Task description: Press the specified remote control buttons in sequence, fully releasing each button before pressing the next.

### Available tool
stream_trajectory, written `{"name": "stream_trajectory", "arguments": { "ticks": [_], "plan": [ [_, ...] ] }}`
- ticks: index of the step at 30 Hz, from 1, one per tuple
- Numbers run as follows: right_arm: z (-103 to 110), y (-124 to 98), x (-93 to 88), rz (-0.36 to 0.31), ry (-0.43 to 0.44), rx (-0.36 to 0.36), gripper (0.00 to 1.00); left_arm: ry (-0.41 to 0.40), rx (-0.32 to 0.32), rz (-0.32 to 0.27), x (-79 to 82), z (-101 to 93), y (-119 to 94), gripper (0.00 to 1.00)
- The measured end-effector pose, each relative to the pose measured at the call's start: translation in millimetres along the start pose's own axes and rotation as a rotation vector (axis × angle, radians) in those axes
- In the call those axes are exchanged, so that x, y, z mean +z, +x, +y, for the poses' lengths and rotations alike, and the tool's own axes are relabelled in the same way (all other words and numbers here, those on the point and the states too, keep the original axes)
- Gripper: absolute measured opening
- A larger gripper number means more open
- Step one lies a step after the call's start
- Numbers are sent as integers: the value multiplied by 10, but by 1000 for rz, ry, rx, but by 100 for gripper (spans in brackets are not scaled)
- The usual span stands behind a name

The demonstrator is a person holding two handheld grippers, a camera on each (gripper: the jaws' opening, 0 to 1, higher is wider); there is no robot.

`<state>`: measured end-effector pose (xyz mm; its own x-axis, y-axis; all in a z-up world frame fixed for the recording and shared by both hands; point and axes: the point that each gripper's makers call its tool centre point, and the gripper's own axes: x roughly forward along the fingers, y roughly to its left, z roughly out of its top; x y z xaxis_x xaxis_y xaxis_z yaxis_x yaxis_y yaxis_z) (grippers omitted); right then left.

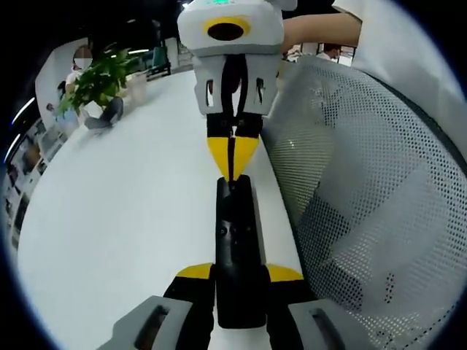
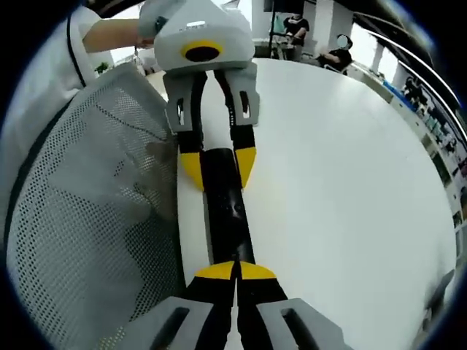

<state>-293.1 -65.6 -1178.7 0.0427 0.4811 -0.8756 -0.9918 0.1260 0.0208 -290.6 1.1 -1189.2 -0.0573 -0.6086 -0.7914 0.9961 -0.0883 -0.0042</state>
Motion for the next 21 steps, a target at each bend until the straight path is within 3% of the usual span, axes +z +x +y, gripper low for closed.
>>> {"name": "stream_trajectory", "arguments": {
  "ticks": [7,14,18,21],
  "plan": [
    [45,35,59,-19,6,13,0,-20,10,-2,0,5,0,25],
    [21,64,55,19,-8,-21,0,-65,46,-8,1,10,7,24],
    [9,57,50,16,20,-35,0,-85,63,-10,1,9,11,24],
    [11,42,62,-39,118,-10,0,-93,68,-11,2,8,11,24]
  ]
}}
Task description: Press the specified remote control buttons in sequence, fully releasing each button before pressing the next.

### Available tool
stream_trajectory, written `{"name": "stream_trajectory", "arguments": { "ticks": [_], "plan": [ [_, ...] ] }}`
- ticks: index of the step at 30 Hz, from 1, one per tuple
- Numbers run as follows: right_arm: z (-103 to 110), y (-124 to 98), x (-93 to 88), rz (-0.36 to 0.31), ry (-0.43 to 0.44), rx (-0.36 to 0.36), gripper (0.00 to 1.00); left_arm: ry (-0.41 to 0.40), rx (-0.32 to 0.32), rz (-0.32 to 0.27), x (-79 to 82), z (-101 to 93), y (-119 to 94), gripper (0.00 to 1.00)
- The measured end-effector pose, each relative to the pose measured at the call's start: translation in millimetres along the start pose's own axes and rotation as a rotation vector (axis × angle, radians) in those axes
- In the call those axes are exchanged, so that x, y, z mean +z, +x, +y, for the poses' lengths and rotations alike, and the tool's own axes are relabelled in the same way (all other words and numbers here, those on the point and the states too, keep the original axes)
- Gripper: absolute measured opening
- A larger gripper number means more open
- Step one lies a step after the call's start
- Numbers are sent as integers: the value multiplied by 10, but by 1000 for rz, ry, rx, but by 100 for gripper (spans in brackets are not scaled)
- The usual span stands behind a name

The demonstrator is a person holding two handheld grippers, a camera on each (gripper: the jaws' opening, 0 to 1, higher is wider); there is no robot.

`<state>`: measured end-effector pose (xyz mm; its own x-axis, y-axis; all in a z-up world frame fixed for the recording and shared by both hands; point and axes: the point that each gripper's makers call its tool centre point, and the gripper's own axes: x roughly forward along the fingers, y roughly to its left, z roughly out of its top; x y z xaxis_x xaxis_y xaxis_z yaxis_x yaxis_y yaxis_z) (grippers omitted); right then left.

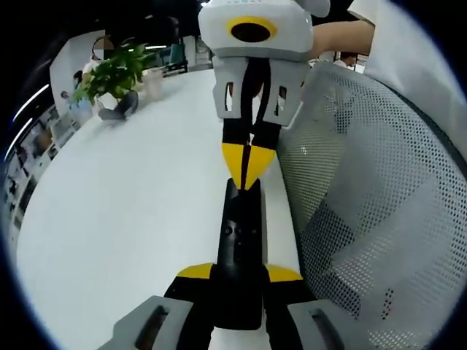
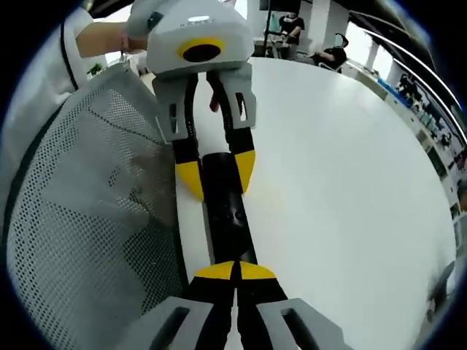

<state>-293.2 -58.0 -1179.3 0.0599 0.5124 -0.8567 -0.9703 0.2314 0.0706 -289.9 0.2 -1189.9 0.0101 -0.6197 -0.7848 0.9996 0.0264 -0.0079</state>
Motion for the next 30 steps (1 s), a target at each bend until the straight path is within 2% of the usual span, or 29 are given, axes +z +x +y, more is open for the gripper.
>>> {"name": "stream_trajectory", "arguments": {
  "ticks": [1,7,10,14,17,21,23,25,26,29,30],
  "plan": [
    [-9,-9,-2,-10,19,6,0,-1,1,1,1,0,1,24],
    [13,21,124,-38,-48,9,0,-14,12,10,5,-3,9,24],
    [1,97,83,14,-88,18,0,-19,14,6,3,-3,7,24],
    [25,71,94,35,-133,18,0,-24,18,4,4,-2,6,24],
    [20,91,83,56,-207,8,0,-26,22,5,6,-1,8,24],
    [10,90,83,66,-217,7,0,-26,21,5,4,0,6,24],
    [8,75,91,40,-177,26,0,-27,22,3,4,-1,6,24],
    [10,65,93,9,-100,38,0,-28,22,-1,5,-2,5,24],
    [4,58,91,5,-102,37,0,-29,23,-2,4,-3,3,24],
    [-2,64,119,-13,-103,24,10,-31,25,-2,4,-6,2,24],
    [1,68,137,-19,-118,23,9,-32,26,-2,4,-7,1,24]
  ]
}}
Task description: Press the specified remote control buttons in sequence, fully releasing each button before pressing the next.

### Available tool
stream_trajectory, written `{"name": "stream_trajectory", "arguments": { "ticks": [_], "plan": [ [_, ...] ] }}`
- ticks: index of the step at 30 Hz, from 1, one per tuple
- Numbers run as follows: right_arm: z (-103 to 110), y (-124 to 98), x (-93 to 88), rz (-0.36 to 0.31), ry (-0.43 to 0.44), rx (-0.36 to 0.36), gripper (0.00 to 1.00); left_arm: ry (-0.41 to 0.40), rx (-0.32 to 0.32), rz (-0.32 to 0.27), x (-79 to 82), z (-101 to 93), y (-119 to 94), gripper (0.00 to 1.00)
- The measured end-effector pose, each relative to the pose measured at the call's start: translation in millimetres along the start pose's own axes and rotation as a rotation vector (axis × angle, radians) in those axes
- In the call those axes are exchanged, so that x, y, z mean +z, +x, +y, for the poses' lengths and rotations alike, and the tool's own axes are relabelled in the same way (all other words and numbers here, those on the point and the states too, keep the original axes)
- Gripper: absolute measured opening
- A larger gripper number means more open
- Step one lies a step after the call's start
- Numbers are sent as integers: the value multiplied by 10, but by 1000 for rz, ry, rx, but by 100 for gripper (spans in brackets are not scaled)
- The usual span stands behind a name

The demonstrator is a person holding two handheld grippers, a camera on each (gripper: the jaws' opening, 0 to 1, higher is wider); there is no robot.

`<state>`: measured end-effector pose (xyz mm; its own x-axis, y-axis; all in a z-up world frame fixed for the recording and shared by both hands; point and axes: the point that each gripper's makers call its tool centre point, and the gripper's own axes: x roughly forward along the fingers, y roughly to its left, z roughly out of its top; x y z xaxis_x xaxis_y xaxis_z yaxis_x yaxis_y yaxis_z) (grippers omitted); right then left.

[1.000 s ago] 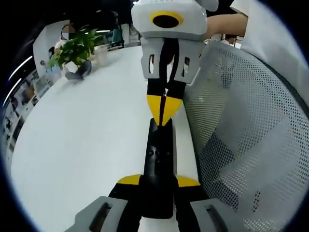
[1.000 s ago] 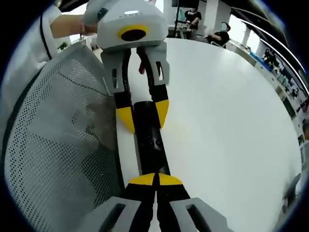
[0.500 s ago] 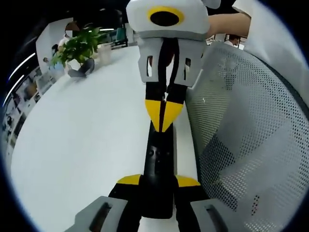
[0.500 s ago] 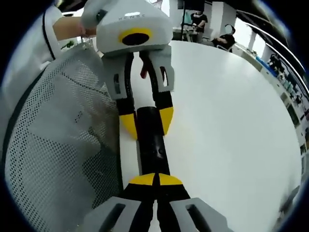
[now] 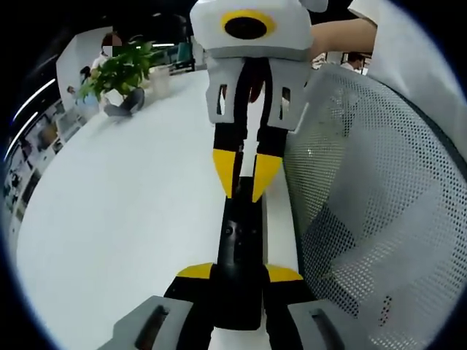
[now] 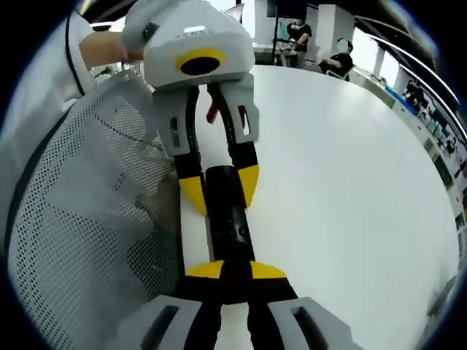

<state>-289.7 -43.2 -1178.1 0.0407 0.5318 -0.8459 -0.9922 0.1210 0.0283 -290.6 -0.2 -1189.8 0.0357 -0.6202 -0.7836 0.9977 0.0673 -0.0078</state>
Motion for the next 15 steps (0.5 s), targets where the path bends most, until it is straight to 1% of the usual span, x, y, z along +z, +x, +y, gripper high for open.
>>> {"name": "stream_trajectory", "arguments": {
  "ticks": [2,3,4,5,6,7,12,14,15],
  "plan": [
    [-8,11,3,5,-19,-3,6,0,1,0,0,-1,0,24],
    [-4,29,2,7,-23,-1,6,0,0,0,1,-1,0,24],
    [30,59,-14,21,-25,20,7,1,1,0,0,-1,0,24],
    [35,63,-15,24,-31,14,8,-1,2,0,-1,0,0,24],
    [25,43,-11,31,-71,14,8,-1,1,-1,0,0,1,24],
    [30,56,-11,36,-85,13,7,-1,1,-2,0,1,1,24],
    [21,67,-5,43,-71,16,7,0,1,-6,1,-1,0,24],
    [17,75,6,67,-74,14,6,0,1,-8,2,-1,-1,24],
    [19,80,3,91,-76,11,5,1,1,-9,3,-2,-1,24]
  ]
}}
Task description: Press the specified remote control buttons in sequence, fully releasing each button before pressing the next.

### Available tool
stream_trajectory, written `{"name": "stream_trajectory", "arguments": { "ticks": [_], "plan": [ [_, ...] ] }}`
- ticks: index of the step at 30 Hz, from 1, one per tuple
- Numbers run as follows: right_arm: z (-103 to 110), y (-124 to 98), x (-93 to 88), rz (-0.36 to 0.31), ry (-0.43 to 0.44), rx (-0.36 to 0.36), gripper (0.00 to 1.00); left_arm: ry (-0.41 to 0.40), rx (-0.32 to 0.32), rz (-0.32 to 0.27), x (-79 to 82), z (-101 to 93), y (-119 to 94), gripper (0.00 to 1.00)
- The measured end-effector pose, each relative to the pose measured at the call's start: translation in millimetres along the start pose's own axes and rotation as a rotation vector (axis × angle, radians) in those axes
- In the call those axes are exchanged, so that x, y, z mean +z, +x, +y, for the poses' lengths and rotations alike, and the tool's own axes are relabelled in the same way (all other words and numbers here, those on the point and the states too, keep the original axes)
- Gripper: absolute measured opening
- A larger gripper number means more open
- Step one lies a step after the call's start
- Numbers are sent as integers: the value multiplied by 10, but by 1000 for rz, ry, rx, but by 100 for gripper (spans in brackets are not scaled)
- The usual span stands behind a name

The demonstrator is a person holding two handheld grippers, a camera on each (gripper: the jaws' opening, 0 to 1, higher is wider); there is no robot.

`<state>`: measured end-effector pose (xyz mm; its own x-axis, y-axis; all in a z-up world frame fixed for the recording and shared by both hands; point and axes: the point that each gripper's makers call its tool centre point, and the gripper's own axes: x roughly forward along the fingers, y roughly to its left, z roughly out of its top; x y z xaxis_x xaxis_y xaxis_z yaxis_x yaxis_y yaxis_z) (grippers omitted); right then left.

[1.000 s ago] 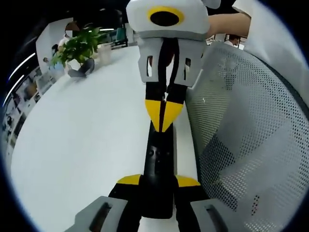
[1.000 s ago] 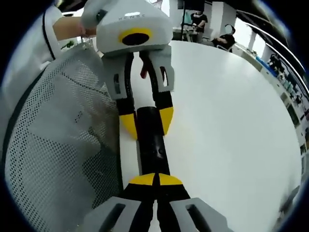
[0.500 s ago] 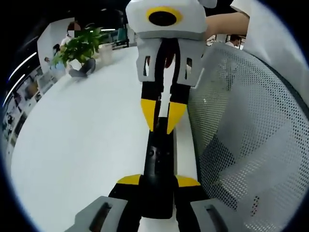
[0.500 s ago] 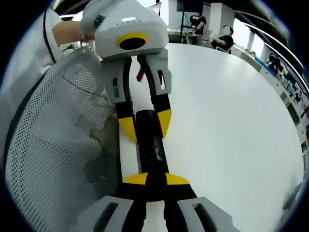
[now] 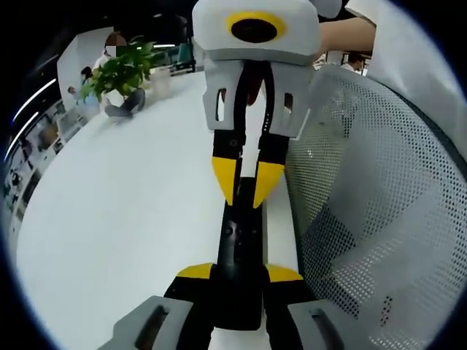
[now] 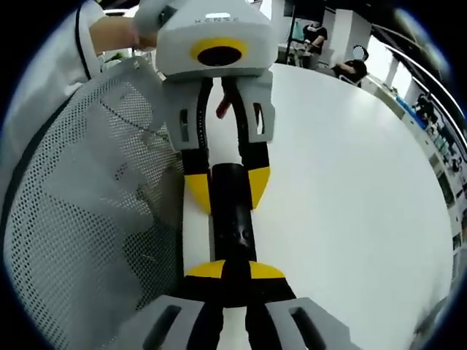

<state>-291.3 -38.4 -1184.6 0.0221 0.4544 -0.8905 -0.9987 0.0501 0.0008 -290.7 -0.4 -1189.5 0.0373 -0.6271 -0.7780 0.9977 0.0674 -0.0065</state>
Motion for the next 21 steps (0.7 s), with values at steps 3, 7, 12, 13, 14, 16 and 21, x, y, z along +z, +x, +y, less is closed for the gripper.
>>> {"name": "stream_trajectory", "arguments": {
  "ticks": [3,7,12,13,14,16,21],
  "plan": [
    [0,4,-2,18,-37,2,3,2,-1,2,1,-1,1,24],
    [-3,-17,-13,-46,-1,-11,5,6,-4,5,2,-3,4,24],
    [2,-35,-2,-163,-28,-26,5,4,-4,2,3,-3,3,24],
    [4,-38,-12,-175,-22,-27,6,5,-4,1,3,-4,2,24],
    [9,-41,-10,-180,-24,-26,6,5,-4,1,4,-4,2,24],
    [2,-36,-2,-187,-37,-19,6,4,-5,0,4,-3,2,24],
    [1,-16,12,-173,-60,12,5,6,-6,-3,3,-2,2,24]
  ]
}}
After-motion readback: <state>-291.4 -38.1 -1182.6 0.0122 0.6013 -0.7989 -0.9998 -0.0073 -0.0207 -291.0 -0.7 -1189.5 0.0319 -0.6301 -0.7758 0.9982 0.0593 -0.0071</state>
